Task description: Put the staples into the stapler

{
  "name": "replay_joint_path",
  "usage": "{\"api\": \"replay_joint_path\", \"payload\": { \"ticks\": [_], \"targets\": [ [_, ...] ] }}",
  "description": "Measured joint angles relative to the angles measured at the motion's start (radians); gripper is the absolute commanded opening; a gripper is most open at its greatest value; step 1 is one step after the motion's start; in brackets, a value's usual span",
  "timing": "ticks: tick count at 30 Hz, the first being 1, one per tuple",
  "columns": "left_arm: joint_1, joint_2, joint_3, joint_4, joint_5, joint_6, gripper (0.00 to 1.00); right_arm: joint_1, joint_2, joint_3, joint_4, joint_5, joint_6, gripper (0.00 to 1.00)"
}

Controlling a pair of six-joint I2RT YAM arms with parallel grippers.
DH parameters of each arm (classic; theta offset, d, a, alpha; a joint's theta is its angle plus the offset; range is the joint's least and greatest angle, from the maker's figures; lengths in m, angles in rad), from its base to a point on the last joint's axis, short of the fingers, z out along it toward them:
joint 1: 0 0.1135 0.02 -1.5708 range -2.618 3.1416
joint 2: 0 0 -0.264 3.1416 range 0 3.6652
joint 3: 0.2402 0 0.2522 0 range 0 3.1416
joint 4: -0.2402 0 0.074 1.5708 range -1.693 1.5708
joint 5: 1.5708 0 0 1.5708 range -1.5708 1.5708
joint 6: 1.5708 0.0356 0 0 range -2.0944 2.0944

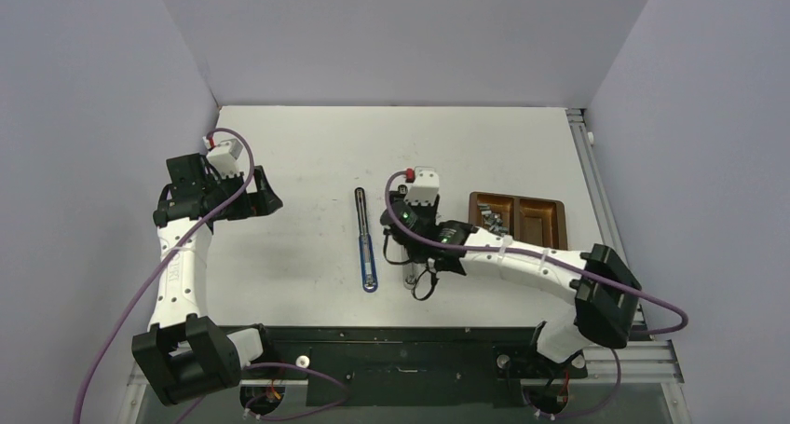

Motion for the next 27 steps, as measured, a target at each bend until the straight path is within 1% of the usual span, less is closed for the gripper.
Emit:
{"api": "replay_joint_path", "payload": {
  "ticks": [4, 6, 8, 14, 21, 23, 27],
  "targets": [
    [0.0, 0.0, 0.0, 0.0, 0.0, 0.0, 0.96, -0.107, -0.082, -0.057, -0.037, -0.027, -0.023, 0.52],
    [0.0, 0.0, 0.001, 0.0, 0.0, 0.0, 0.96, -0.161, -0.085, -0.085, -0.054, -0.055, -0.039, 0.54],
    [0.0, 0.0, 0.002, 0.0, 0.0, 0.0, 0.96, -0.211, -0.083, -0.12, -0.067, -0.095, -0.053, 0.61],
    [0.0, 0.0, 0.004, 0.0, 0.0, 0.0, 0.96, -0.334, -0.046, -0.177, -0.079, -0.206, -0.097, 0.65],
    [0.0, 0.0, 0.004, -0.001, -0.001, 0.0, 0.96, -0.35, 0.023, -0.177, -0.061, -0.3, -0.135, 0.64],
    [0.0, 0.0, 0.004, -0.001, -0.001, 0.0, 0.96, -0.35, 0.038, -0.177, -0.054, -0.316, -0.144, 0.62],
    [0.0, 0.0, 0.005, -0.001, -0.001, 0.0, 0.96, -0.35, 0.062, -0.177, -0.045, -0.342, -0.151, 0.54]
  ]
}}
